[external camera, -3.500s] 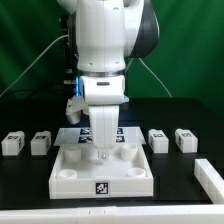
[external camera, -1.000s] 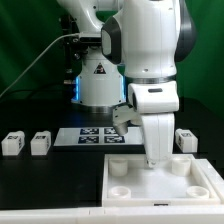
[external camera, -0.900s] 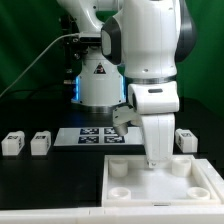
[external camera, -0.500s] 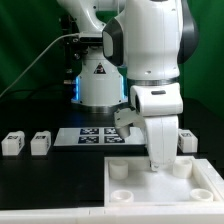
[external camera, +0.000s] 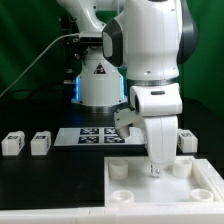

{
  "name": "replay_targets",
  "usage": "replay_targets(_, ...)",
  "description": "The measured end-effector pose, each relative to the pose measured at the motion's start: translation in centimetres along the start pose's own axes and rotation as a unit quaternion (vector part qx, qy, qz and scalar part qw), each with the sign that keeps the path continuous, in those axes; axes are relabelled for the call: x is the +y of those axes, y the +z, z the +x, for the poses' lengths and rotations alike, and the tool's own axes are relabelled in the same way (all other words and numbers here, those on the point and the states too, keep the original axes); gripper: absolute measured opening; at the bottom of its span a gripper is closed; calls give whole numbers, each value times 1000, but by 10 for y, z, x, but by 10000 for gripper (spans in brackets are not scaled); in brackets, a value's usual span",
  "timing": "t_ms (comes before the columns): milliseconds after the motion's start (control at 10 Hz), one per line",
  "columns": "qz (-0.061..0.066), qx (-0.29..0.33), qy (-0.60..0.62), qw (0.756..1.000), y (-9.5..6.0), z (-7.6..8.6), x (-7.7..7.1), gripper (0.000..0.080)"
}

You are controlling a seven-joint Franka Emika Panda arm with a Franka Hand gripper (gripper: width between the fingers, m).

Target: Assemble one leg

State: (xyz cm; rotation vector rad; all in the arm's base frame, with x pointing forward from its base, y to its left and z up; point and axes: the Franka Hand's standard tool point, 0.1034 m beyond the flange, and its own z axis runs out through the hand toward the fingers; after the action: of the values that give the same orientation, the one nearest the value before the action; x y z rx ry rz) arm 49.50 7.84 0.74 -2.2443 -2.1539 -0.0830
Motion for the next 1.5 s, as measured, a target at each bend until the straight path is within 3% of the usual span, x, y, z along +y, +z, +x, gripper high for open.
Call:
replay_targets(100, 0, 0, 0, 1000, 0, 0, 0, 596)
replay_targets(200, 0, 0, 0, 1000, 0, 0, 0, 633)
replay_targets(900, -1, 0, 3, 1000, -1, -3, 1, 649)
replay_targets(1000, -4, -4, 20, 1000, -13, -6, 5, 649)
replay_targets(1200, -9, -10, 98, 995, -38, 8, -5, 649)
replay_targets(1300, -7, -10, 149, 989, -45, 17, -15, 649)
replay_targets(1500, 7, -11, 301, 954, -47, 42, -35, 649)
